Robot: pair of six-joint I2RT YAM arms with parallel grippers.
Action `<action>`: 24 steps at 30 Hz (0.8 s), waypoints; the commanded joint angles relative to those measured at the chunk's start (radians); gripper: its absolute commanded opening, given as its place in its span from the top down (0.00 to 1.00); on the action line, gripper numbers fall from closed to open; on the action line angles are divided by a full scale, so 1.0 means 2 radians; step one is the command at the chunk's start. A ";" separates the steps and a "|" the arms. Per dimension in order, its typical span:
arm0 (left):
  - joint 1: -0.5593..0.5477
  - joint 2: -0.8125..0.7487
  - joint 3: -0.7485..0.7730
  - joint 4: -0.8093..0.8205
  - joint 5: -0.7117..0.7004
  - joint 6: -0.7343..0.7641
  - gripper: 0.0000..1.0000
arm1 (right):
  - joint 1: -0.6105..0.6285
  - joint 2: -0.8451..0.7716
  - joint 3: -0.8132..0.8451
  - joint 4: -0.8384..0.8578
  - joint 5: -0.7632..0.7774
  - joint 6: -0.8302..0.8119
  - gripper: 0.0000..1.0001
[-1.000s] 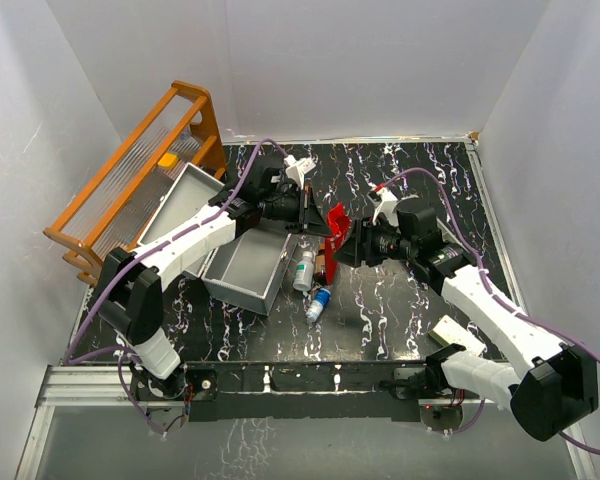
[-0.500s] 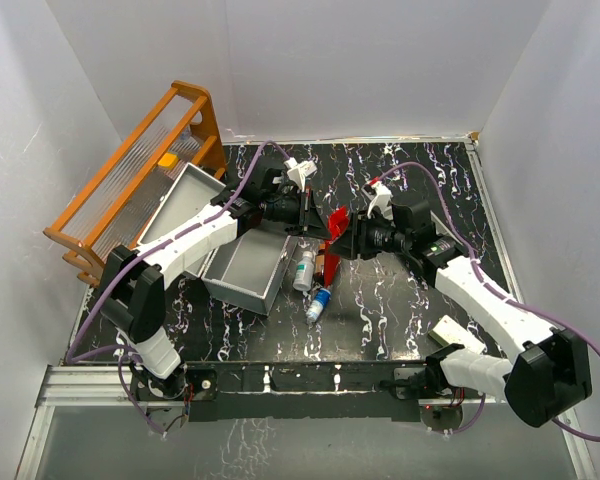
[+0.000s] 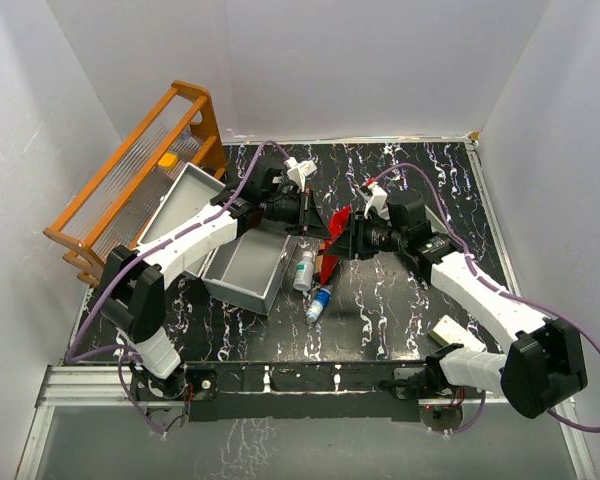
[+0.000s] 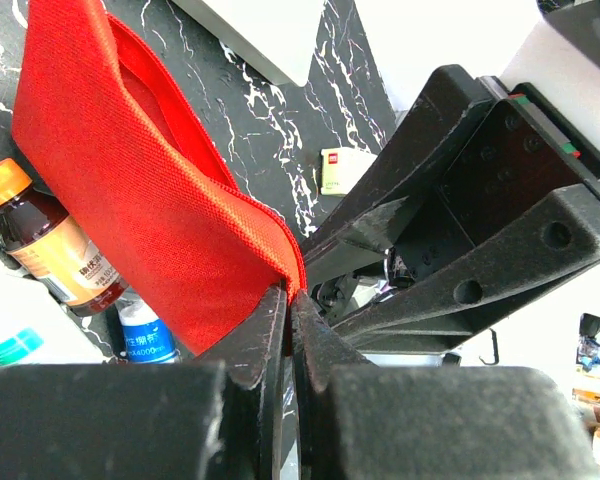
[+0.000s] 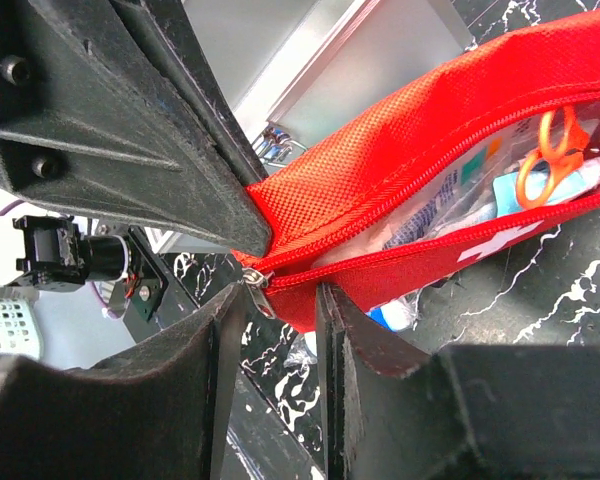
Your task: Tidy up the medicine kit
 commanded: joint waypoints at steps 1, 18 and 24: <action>0.001 -0.007 0.007 0.009 0.018 0.008 1.00 | 0.005 0.000 0.023 0.027 -0.021 0.003 0.69; 0.001 -0.018 -0.006 -0.020 -0.011 0.081 1.00 | 0.005 -0.010 0.009 0.014 0.000 0.010 0.91; 0.001 -0.013 -0.002 -0.027 0.006 0.104 1.00 | 0.005 -0.004 0.014 0.013 -0.003 0.010 0.97</action>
